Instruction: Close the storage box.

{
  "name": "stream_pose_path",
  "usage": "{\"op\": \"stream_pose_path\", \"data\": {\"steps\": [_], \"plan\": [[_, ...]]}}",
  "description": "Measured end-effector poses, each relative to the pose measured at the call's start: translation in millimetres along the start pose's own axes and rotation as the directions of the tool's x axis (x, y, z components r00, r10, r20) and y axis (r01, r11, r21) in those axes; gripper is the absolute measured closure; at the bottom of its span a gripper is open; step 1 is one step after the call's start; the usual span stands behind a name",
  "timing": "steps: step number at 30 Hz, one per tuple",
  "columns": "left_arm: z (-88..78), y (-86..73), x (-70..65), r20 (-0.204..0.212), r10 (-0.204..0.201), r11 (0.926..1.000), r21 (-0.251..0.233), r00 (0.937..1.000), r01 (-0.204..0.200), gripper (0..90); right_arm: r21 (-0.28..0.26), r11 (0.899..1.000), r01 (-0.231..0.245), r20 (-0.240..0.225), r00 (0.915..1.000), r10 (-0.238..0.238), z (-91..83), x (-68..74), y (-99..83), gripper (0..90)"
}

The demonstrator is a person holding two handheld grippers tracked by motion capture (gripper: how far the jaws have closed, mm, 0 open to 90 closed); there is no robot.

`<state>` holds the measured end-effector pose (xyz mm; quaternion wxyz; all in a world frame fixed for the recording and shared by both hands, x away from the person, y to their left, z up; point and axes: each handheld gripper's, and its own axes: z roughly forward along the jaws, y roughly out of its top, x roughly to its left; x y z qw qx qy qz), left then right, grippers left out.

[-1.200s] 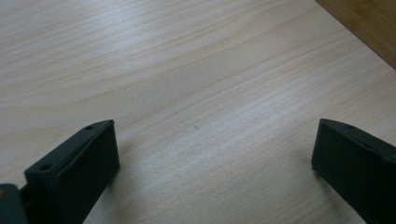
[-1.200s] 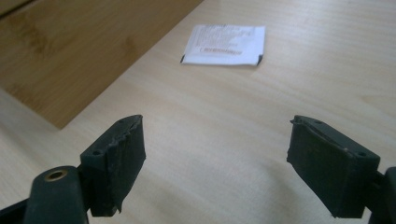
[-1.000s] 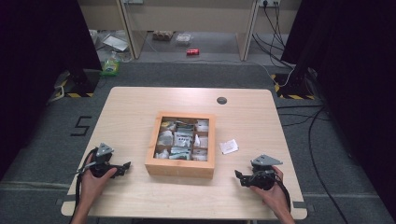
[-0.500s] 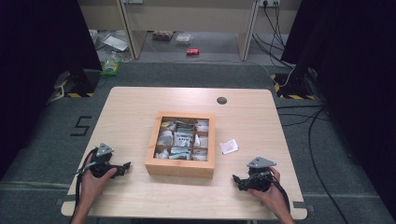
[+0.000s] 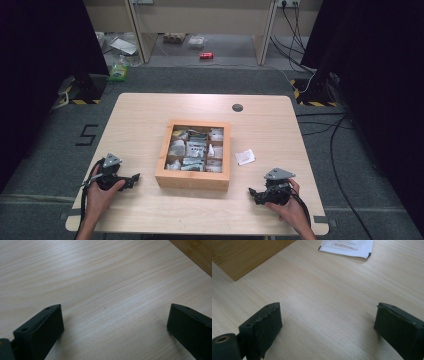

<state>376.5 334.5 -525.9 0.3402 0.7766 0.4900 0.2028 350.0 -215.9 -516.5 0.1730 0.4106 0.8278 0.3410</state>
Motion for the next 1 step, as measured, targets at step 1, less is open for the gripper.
{"op": "stream_pose_path", "data": {"steps": [1], "plan": [[0.0, 0.0, 0.0, 0.0, 0.0, 1.0, 0.0, 1.0, 0.0, 0.0, 0.0, 1.0, 0.0, 0.0, 1.0, 0.0, 0.0, 0.0, 0.0, 7.8]]}}
